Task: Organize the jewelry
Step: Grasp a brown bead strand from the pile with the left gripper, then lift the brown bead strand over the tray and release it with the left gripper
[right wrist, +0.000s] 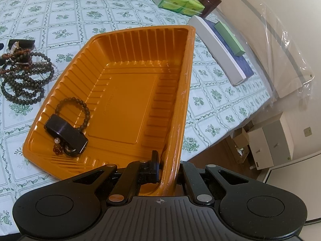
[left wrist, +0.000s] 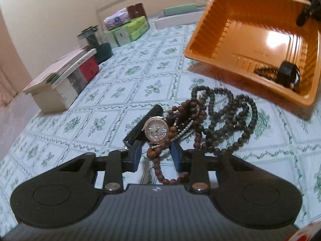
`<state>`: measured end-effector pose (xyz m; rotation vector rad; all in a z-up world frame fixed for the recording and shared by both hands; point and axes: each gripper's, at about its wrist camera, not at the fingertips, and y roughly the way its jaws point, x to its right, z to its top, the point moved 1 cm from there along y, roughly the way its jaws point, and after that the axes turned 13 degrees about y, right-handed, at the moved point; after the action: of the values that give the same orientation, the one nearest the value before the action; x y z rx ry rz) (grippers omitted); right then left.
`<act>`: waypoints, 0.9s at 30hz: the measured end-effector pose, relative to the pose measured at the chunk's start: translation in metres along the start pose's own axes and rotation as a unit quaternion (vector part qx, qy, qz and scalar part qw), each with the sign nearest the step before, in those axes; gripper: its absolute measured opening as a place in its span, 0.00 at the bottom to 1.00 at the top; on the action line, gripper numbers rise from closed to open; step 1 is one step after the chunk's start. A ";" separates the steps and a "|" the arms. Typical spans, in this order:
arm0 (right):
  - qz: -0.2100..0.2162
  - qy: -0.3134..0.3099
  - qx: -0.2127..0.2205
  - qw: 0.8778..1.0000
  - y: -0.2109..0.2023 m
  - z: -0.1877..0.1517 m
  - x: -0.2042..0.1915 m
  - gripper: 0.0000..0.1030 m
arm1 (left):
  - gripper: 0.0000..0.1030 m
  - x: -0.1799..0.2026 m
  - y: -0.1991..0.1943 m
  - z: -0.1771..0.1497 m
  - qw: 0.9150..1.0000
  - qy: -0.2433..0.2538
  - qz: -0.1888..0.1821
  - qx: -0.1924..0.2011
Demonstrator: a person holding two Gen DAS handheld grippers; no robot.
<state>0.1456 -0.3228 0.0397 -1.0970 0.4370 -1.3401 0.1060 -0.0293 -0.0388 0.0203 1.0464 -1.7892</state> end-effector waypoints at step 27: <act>0.000 0.001 0.000 1.000 0.000 0.000 0.001 0.03 | 0.06 -0.076 -0.078 0.057 0.994 -0.021 0.009 0.103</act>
<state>0.1460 -0.3236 0.0400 -1.0956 0.4390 -1.3416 0.1076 -0.0011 0.0810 0.1177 0.8260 -1.8664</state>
